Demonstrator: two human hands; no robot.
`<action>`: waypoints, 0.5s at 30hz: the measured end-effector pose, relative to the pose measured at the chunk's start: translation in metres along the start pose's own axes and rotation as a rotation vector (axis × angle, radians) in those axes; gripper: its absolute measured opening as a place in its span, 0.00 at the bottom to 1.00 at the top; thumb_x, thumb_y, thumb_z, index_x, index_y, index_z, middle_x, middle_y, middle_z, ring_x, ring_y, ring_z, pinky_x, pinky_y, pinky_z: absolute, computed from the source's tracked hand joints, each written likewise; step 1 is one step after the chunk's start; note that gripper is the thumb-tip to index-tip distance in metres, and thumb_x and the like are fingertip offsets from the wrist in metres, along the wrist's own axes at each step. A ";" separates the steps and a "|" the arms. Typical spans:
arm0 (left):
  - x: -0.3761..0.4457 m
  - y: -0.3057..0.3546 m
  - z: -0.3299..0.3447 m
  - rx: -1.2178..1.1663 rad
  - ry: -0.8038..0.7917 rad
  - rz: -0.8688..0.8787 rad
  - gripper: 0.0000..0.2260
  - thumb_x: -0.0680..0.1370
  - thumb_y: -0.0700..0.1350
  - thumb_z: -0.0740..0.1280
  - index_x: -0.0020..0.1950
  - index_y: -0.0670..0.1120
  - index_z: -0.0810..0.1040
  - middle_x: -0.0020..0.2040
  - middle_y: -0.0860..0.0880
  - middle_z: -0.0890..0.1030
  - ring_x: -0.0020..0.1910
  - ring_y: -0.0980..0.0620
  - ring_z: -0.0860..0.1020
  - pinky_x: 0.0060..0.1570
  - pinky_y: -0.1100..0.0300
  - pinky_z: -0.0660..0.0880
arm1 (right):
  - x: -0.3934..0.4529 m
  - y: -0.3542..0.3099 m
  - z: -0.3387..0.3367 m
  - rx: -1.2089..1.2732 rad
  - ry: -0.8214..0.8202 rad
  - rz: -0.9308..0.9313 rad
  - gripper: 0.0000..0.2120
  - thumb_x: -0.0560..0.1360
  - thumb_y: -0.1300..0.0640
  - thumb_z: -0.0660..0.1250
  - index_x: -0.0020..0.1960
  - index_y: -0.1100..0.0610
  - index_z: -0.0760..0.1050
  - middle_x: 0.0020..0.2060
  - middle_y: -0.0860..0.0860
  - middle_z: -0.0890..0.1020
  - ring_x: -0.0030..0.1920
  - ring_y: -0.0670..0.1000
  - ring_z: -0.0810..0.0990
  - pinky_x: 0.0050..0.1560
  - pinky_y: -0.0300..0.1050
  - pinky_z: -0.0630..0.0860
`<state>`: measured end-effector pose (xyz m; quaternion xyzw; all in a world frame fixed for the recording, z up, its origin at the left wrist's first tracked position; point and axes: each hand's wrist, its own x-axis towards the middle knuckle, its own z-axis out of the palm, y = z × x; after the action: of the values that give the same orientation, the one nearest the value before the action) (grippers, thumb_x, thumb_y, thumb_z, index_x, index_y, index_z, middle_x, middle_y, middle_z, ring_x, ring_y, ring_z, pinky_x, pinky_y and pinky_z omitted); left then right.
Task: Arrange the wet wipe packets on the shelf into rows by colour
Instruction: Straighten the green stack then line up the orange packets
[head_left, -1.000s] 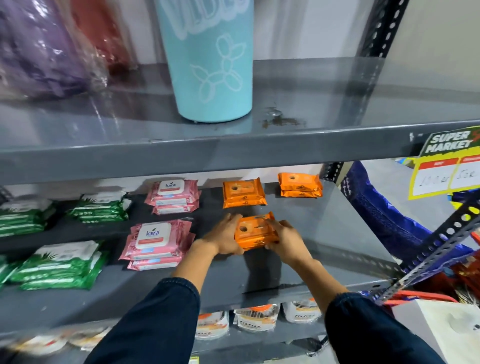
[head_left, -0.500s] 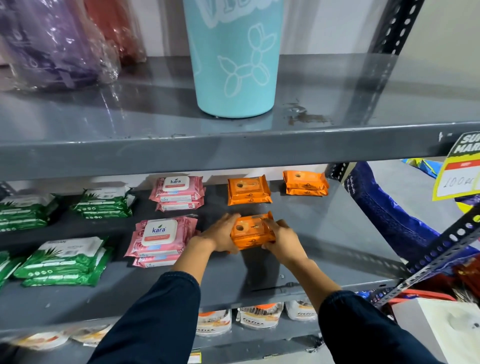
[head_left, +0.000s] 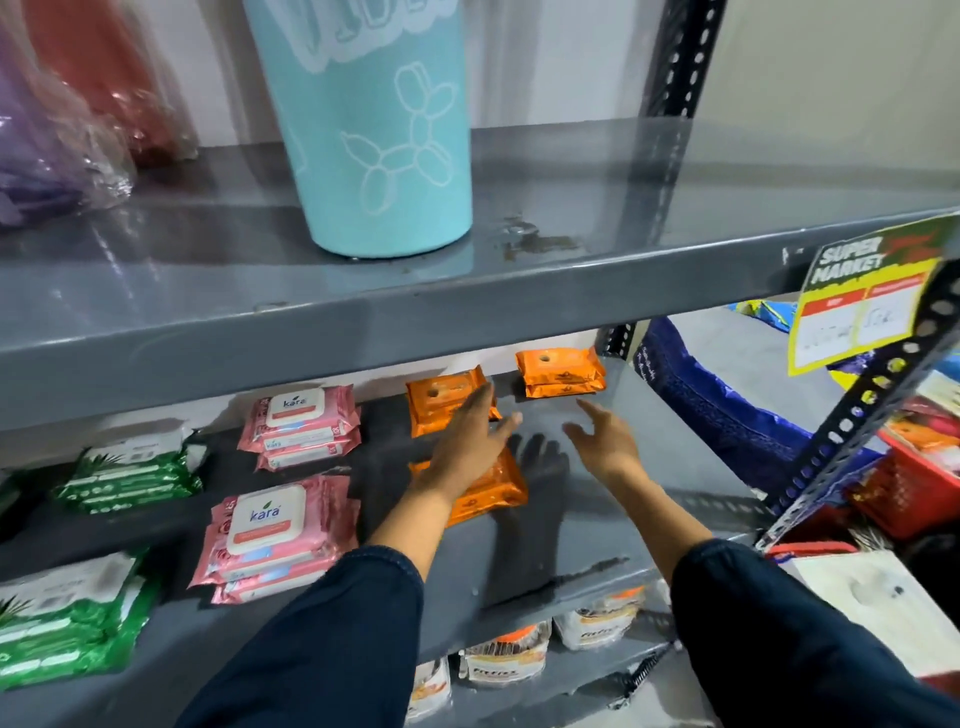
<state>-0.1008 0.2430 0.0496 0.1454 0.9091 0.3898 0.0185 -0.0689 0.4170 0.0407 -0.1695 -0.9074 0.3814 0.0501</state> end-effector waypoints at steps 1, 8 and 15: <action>0.009 0.011 0.007 -0.034 0.048 -0.025 0.27 0.78 0.53 0.62 0.74 0.44 0.60 0.74 0.43 0.65 0.72 0.45 0.64 0.70 0.51 0.64 | 0.010 0.004 -0.003 0.033 0.030 0.037 0.24 0.78 0.55 0.63 0.71 0.60 0.65 0.67 0.61 0.73 0.65 0.60 0.74 0.64 0.50 0.70; 0.104 0.035 0.063 0.020 0.034 -0.192 0.24 0.81 0.50 0.56 0.70 0.34 0.61 0.69 0.32 0.67 0.68 0.35 0.67 0.66 0.47 0.64 | 0.107 0.037 -0.015 0.231 0.069 0.173 0.20 0.77 0.53 0.63 0.63 0.65 0.71 0.58 0.60 0.77 0.58 0.59 0.76 0.63 0.53 0.71; 0.151 0.009 0.095 -0.147 0.060 -0.413 0.25 0.82 0.52 0.52 0.71 0.35 0.61 0.71 0.34 0.65 0.70 0.37 0.65 0.68 0.48 0.63 | 0.173 0.054 0.007 0.234 0.055 0.107 0.20 0.78 0.53 0.61 0.62 0.68 0.73 0.62 0.66 0.76 0.64 0.62 0.74 0.63 0.50 0.69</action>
<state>-0.2289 0.3575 0.0021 -0.0572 0.8888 0.4473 0.0813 -0.2182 0.5069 -0.0092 -0.2210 -0.8445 0.4822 0.0738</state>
